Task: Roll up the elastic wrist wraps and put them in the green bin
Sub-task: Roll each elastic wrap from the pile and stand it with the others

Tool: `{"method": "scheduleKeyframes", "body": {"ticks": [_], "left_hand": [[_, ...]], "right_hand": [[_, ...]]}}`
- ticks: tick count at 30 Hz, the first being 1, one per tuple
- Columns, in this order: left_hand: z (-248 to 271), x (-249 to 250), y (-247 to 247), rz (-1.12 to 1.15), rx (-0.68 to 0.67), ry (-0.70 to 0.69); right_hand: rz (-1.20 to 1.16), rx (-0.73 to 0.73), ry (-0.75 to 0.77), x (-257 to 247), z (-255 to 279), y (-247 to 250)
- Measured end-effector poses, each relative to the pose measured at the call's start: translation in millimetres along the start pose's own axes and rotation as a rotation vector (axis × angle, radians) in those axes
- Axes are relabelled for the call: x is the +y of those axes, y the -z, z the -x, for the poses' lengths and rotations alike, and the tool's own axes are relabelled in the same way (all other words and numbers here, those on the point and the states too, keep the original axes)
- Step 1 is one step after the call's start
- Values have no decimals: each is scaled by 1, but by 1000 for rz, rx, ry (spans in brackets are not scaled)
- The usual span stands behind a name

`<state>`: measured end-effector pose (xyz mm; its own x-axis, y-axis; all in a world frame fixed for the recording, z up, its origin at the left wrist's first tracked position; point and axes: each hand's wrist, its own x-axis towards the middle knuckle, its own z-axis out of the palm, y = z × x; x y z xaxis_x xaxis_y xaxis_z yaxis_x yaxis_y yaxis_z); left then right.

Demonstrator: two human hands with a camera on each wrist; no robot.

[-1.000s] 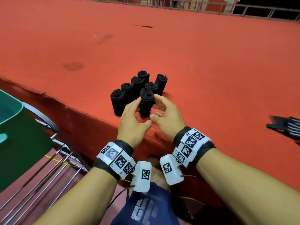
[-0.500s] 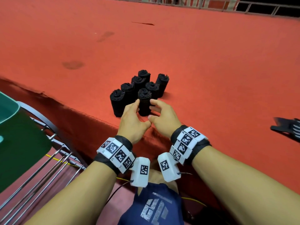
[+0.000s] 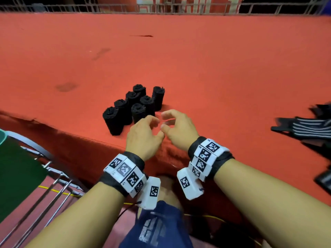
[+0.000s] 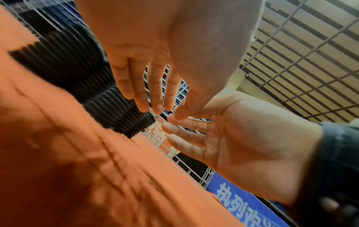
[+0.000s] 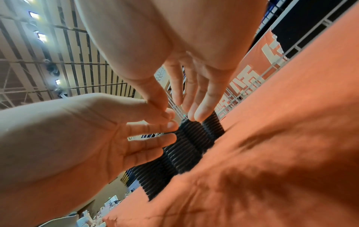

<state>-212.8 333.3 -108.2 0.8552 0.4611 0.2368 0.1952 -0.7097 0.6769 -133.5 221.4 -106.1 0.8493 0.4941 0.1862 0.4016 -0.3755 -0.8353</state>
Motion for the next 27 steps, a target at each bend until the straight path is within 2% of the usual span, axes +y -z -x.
{"method": "scheduleKeyframes", "body": {"ticks": [3,7,12,17,23,27], "left_hand": [[-2,35,-24,5,-100,-49],[1,95,-72,-17,-250,-189],[24,174,-132,10,-435,-337],[60,238,-184,80,-606,-449],[86,282,-225,109,-672,-472],[84,300,-240,110,-651,-483]], "right_hand": [[117,59,-13,12,14,39],[243,177,-97,36,43,106],[309,392,-248,71,98,191],[308,593,-380,98,157,250],[332,714,-464,128,200,293],[309,750,-474,142,204,311]]}}
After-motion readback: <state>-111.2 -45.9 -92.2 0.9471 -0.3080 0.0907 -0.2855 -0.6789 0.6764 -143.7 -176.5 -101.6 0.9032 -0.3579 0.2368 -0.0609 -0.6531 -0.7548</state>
